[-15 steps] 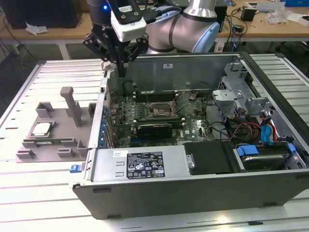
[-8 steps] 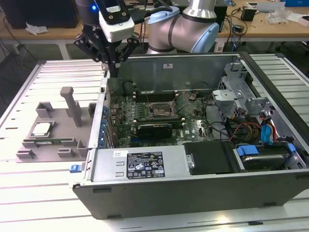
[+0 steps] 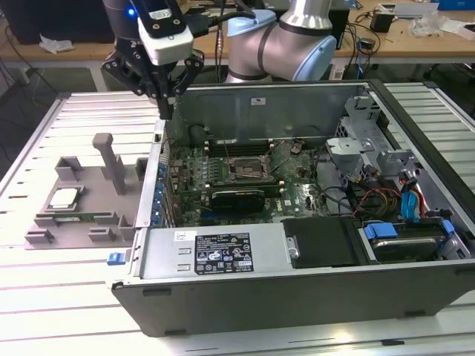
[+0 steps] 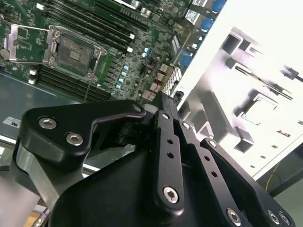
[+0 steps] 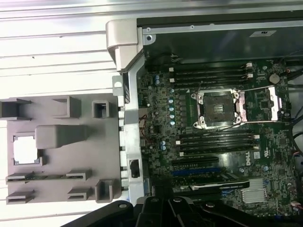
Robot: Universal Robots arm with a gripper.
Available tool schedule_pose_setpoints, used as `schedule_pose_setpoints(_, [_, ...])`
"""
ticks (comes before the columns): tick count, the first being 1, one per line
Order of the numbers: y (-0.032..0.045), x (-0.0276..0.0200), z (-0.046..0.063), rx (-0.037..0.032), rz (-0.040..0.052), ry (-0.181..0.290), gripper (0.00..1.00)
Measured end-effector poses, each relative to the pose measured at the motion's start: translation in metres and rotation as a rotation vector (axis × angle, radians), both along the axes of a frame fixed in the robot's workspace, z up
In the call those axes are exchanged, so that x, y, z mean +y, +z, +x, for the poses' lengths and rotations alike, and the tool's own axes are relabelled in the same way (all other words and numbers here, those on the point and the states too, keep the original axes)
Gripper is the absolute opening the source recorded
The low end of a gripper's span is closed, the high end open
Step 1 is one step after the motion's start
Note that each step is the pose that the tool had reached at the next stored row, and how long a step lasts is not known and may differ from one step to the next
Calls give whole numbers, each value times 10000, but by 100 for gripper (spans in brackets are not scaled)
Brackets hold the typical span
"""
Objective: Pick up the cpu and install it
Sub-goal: 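Reach for the cpu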
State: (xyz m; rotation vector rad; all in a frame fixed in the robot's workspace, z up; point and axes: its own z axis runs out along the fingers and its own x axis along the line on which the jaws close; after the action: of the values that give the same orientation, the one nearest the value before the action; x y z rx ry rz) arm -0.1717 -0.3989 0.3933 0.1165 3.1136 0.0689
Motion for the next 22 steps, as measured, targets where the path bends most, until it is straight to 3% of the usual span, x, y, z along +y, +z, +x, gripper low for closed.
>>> schedule_pose_setpoints(22, [0, 0, -772, -28, 0, 0, 11])
